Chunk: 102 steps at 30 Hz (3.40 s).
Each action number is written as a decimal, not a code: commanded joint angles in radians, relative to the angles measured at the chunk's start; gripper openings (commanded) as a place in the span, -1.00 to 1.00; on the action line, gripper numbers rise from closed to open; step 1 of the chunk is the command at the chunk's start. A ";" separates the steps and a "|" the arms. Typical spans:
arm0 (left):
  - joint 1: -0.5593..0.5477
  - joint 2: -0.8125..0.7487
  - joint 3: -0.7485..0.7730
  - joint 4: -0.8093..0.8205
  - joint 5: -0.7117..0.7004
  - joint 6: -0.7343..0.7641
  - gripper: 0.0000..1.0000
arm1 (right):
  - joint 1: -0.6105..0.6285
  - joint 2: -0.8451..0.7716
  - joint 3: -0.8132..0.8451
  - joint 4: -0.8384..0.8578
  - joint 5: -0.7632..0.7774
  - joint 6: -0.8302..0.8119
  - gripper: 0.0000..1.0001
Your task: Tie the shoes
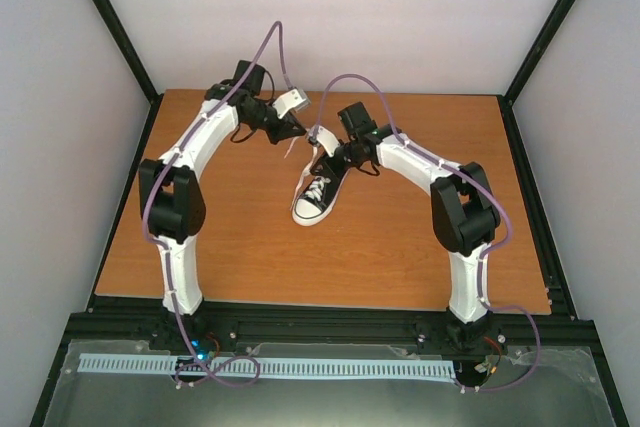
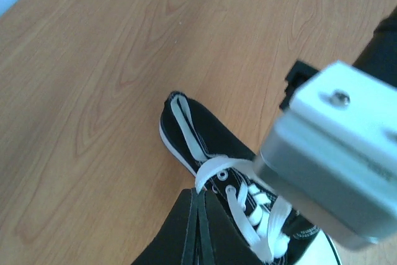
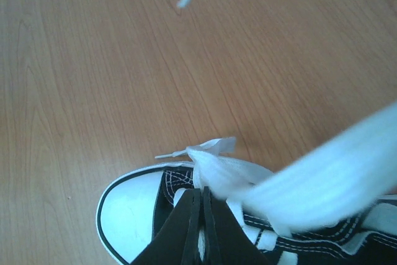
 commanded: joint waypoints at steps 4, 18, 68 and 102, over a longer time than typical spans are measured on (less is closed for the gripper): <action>-0.028 0.135 0.164 -0.013 0.046 0.010 -0.98 | -0.018 -0.033 -0.063 0.145 -0.083 0.011 -0.94; -0.098 0.338 0.227 0.007 -0.185 0.036 -0.74 | -0.046 -0.006 -0.089 0.219 -0.102 0.057 -0.94; -0.082 0.058 -0.156 0.156 -0.048 0.316 -0.15 | -0.087 -0.026 -0.128 0.295 -0.152 0.116 -0.94; -0.075 0.006 -0.106 0.001 -0.022 0.153 -0.98 | 0.001 -0.179 -0.474 0.774 0.154 0.259 -0.73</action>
